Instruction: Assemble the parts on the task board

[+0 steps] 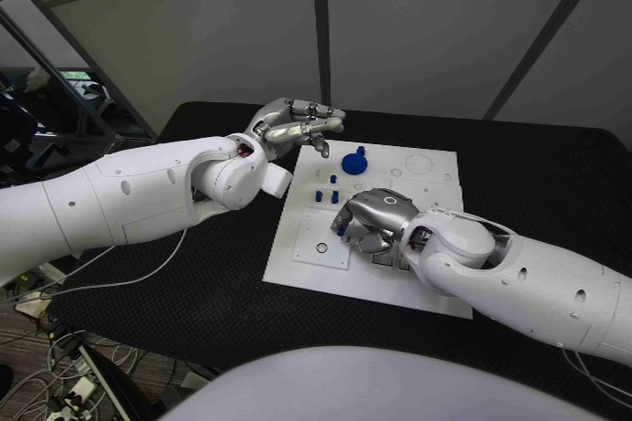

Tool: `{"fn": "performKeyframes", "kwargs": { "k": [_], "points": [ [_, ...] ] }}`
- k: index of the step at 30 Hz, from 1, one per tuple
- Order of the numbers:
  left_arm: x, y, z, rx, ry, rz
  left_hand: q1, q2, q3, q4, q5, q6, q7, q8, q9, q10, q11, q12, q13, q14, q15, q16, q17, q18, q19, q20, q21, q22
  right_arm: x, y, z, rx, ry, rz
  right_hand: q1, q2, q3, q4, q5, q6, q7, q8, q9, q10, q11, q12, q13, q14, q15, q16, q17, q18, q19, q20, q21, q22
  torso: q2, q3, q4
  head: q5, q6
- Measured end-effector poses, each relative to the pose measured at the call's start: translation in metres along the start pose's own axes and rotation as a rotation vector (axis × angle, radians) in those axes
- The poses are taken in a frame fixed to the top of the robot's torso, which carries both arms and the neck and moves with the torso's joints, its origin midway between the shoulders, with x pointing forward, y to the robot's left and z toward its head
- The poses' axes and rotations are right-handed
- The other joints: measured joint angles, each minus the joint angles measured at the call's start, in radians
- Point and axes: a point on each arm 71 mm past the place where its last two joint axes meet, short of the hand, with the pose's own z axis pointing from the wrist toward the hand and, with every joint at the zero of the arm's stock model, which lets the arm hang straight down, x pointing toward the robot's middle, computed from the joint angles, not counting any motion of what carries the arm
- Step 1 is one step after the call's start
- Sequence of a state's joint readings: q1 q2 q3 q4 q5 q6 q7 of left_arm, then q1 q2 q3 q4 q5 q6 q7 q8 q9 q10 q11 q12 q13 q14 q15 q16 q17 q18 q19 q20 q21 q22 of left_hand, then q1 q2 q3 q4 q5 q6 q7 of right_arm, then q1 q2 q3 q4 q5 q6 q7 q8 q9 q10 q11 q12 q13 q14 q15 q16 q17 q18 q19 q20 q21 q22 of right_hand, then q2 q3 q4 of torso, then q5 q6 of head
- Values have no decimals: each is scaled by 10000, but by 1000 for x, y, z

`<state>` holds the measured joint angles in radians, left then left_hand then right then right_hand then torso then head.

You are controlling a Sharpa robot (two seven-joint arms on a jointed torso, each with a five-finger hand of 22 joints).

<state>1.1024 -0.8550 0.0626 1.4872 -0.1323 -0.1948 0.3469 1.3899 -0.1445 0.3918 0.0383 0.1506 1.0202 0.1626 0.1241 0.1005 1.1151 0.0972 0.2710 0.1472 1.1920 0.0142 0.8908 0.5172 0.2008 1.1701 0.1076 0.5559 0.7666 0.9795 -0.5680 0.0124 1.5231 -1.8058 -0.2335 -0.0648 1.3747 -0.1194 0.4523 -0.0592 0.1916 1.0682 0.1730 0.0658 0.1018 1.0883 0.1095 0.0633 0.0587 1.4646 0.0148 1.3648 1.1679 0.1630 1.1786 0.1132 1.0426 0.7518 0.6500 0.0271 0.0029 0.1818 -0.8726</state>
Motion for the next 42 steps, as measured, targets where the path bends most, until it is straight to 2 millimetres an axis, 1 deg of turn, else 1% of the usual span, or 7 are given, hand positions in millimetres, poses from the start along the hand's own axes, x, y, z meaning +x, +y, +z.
{"fn": "performKeyframes", "kwargs": {
  "k": [8, 14, 21, 24, 30, 36, 42],
  "points": [
    [0, 0, 0, -56, 48, -17, 0, 0, 0, 0, 0, -37, 37, 0, 0, 0, 0, 0, 0, -28, 28, 0, 0, 0, 0, 0, 0, 1, 0, -1, -2, 23, -77, -8, 6, -5, -252, -110, 0, -367, 54, 1, -89, -1110, 161, 0, 41, 21, 122, -205, -513, 12, -515, 153, -518, -720, -1, 5, -2, 4, 0],
    [0, 1, 0, -98, 71, -24, 0, 0, 0, 0, 0, -36, 37, 0, 1, 0, 0, 0, -1, -28, 28, 0, -2, -1, 0, 0, 0, 1, -3, 0, -9, -71, -384, 31, 43, -43, -328, -137, 13, -430, 45, 1, -101, -1133, 174, 90, 54, 21, 122, -205, -541, 2, -534, 171, -567, -754, -8, 12, -12, -29, 25],
    [-2, 2, 0, -135, 66, -20, 0, 0, -27, 27, 0, -36, 36, 0, -8, 0, 0, 0, -1, -28, 28, 0, -8, 0, 0, 0, -40, -8, -15, 1, -26, -212, -995, 180, 43, -42, -397, -123, 51, -487, 7, 1, -112, -1093, 135, 282, 80, 21, 121, -205, -500, 2, -534, 171, -485, -668, -25, 13, -23, -102, 105],
    [-3, 2, 0, -147, 63, -18, 0, 0, -28, 29, 0, -36, 36, 0, -8, 0, 0, 0, -1, -28, 28, 0, -8, 0, 0, 0, -39, -8, -30, -6, -33, -50, -1352, 238, 43, -42, -428, -92, 51, -528, -34, 1, -124, -1075, 117, 355, 80, 21, 121, -205, -435, 2, -529, 166, -450, -608, -30, 7, -25, -214, 187],
    [-4, 2, 0, -172, 68, -18, 0, 0, -28, 29, 0, -36, 36, 1, -7, 0, 0, 0, -2, -28, 28, 0, -8, 0, 0, 0, -39, -8, -62, -36, -50, 776, -1712, 124, 39, -46, -589, -66, 90, -771, -148, 1, -170, -1039, 81, 456, 79, 21, 121, -168, -420, 1, -493, 130, -438, -583, -47, -5, -50, -461, 391],
    [-4, 2, 0, -187, 93, -25, 0, 0, -28, 29, 0, -36, 36, 1, -7, 0, 0, 0, -2, -28, 28, 0, -8, 0, 0, 0, -39, -7, -75, -64, -64, 1659, -1438, -115, -89, -174, -991, -1, 197, -979, -271, 1, -202, -1333, 124, 474, 69, 21, 121, -168, -485, 1, -493, 131, -519, -749, -70, -12, -97, -594, 515],
    [-4, 2, 0, -192, 115, -32, 0, 0, -28, 29, 0, -36, 36, 1, -6, 0, 0, 0, -2, -28, 28, 0, -7, 0, 0, 0, -39, -7, -75, -74, -71, 2068, -1046, -289, -89, -173, -1143, 45, 197, -1025, -317, 1, -201, -1419, 138, 524, 69, 21, 121, -169, -562, 1, -493, 130, -556, -797, -73, -14, -99, -695, 569]
  ]
}}
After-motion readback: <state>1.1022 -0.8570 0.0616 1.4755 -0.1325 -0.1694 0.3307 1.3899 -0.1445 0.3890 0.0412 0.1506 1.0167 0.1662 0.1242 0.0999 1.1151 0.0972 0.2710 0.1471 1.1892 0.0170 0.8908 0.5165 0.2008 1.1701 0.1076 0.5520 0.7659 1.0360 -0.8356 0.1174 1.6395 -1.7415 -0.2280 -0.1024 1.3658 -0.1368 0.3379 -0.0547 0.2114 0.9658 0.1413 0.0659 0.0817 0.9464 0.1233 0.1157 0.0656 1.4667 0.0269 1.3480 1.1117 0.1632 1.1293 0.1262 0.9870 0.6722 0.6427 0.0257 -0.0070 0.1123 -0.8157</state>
